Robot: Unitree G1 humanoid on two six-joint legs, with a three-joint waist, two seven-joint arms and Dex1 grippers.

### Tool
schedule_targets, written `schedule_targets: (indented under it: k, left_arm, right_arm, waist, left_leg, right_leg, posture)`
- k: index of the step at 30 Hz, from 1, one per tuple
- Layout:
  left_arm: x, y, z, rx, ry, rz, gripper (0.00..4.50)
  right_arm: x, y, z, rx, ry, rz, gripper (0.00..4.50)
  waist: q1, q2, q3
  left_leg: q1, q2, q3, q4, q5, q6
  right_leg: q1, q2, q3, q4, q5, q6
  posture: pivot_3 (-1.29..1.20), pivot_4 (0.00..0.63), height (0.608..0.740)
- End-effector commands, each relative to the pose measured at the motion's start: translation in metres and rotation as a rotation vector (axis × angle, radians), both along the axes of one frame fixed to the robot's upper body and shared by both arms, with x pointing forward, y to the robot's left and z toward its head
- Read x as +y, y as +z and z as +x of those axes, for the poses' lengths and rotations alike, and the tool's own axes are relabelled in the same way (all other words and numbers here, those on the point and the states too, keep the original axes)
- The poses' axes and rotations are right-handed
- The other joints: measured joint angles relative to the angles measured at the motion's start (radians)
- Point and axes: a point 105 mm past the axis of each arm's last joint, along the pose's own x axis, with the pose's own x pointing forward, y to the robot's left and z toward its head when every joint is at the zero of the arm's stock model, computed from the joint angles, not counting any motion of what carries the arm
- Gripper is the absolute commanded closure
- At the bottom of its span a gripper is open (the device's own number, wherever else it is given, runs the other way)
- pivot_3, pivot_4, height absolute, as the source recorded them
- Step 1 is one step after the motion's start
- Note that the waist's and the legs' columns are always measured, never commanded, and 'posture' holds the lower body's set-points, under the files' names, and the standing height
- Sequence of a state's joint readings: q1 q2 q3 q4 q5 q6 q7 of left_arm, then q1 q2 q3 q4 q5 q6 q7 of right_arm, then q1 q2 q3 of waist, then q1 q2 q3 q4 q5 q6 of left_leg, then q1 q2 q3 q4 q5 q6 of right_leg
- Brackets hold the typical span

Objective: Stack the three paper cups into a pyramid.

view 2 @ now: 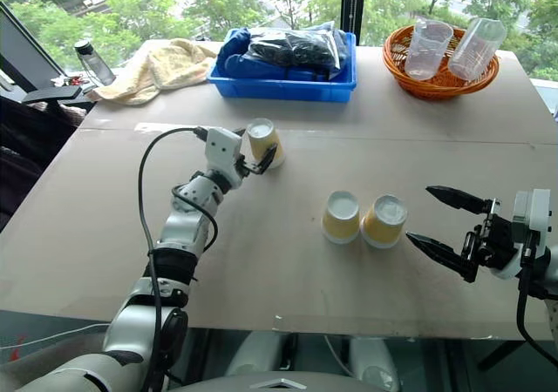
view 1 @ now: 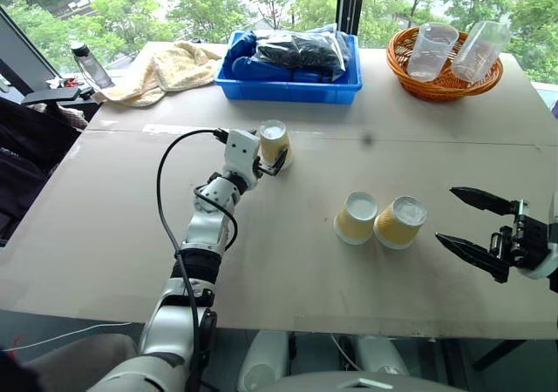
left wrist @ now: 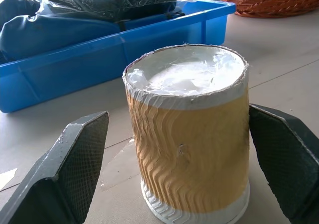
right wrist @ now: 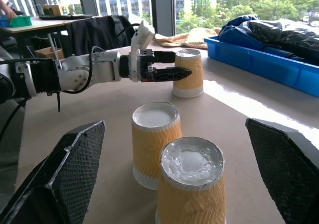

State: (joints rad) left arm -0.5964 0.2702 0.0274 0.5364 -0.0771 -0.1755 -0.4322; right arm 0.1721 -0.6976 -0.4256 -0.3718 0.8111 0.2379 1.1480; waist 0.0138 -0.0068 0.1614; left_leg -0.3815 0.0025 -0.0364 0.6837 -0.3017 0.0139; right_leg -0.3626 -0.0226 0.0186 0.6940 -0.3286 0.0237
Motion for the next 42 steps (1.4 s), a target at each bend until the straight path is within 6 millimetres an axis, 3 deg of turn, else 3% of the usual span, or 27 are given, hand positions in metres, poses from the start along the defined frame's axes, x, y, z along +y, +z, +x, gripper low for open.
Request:
schedule_targets:
  k: [1,11,14,16,17,23,27,31,37,42]
  left_arm:
    - [-0.007,0.017,0.003,-0.077,-0.042,-0.005,0.04]
    - [-0.012,0.019,0.005,-0.097,-0.081,0.003,0.04]
    - [-0.012,0.017,0.004,-0.097,-0.088,0.002,0.69]
    - [-0.013,0.017,0.004,-0.091,-0.093,-0.019,1.65]
    - [-0.014,0.016,0.003,-0.086,-0.102,-0.021,1.91]
    - [-0.019,0.022,0.000,-0.102,-0.143,-0.037,1.95]
    - [-0.048,0.050,-0.012,-0.144,-0.332,-0.076,1.95]
    - [-0.109,0.084,-0.052,-0.147,-0.769,-0.050,1.95]
    - [-0.159,0.102,-0.099,-0.123,-1.113,0.021,1.95]
    - [-0.181,0.094,-0.116,-0.085,-1.243,0.062,1.95]
  right_arm:
    - [0.005,0.007,-0.002,-0.030,0.013,0.002,0.00]
    - [0.009,0.013,-0.002,-0.036,0.011,0.007,0.00]
    - [0.009,0.016,-0.001,-0.044,0.005,0.032,0.00]
    - [0.009,0.016,-0.001,-0.042,0.007,0.034,0.00]
    - [0.009,0.016,-0.001,-0.041,0.009,0.036,0.00]
    - [0.008,0.015,-0.003,-0.041,0.011,0.046,0.00]
    - [0.002,0.013,-0.004,-0.037,-0.005,0.042,0.00]
    - [-0.010,0.013,-0.008,-0.033,-0.049,0.032,0.00]
    - [-0.017,0.006,-0.019,-0.011,-0.088,0.020,0.00]
    - [-0.016,0.003,-0.025,-0.014,-0.120,0.026,0.00]
  waist:
    - [0.000,-0.001,0.000]
    - [-0.001,-0.001,0.000]
    - [0.000,-0.001,0.000]
    - [0.000,-0.001,0.000]
    - [0.000,-0.001,0.000]
    - [0.000,-0.001,0.000]
    - [0.001,-0.001,0.001]
    - [0.003,-0.001,0.001]
    - [-0.007,-0.001,0.001]
    - [-0.009,0.000,0.000]
  left_leg:
    - [0.000,0.000,0.000,0.000,0.000,0.000]
    - [-0.001,0.000,0.000,0.000,0.000,0.000]
    - [-0.002,0.000,0.000,0.000,0.000,0.000]
    - [-0.002,0.000,0.000,0.000,0.000,0.000]
    - [-0.002,0.000,0.000,0.000,0.000,0.000]
    - [-0.002,0.000,0.000,0.000,0.000,0.000]
    - [-0.003,0.000,0.000,0.001,0.000,0.000]
    - [-0.004,0.000,-0.001,0.001,0.000,0.000]
    - [-0.002,0.000,0.001,0.001,0.000,0.000]
    - [-0.001,0.000,0.001,0.001,0.000,0.000]
  right_leg:
    - [0.000,0.000,0.000,0.000,0.000,0.000]
    - [-0.002,0.000,0.000,0.000,0.000,0.000]
    - [-0.002,0.000,0.000,0.000,0.000,0.000]
    - [-0.002,0.000,0.000,0.000,0.000,0.000]
    - [-0.002,0.000,0.000,0.000,0.000,0.000]
    - [-0.002,0.000,0.000,0.000,0.000,0.000]
    - [-0.003,0.000,-0.001,0.000,0.000,0.000]
    - [-0.003,0.000,-0.002,0.000,0.000,0.000]
    - [-0.002,0.001,0.001,0.000,0.000,0.000]
    - [-0.002,0.003,0.003,0.001,0.000,0.000]
  posture:
    - [0.00,0.150,0.740]
    - [0.00,0.150,0.740]
    - [0.00,0.150,0.740]
    - [0.00,0.150,0.740]
    - [0.00,0.150,0.740]
    - [0.00,0.150,0.740]
    - [0.00,0.150,0.740]
    - [0.00,0.150,0.740]
    - [0.00,0.150,0.740]
    - [0.00,0.150,0.740]
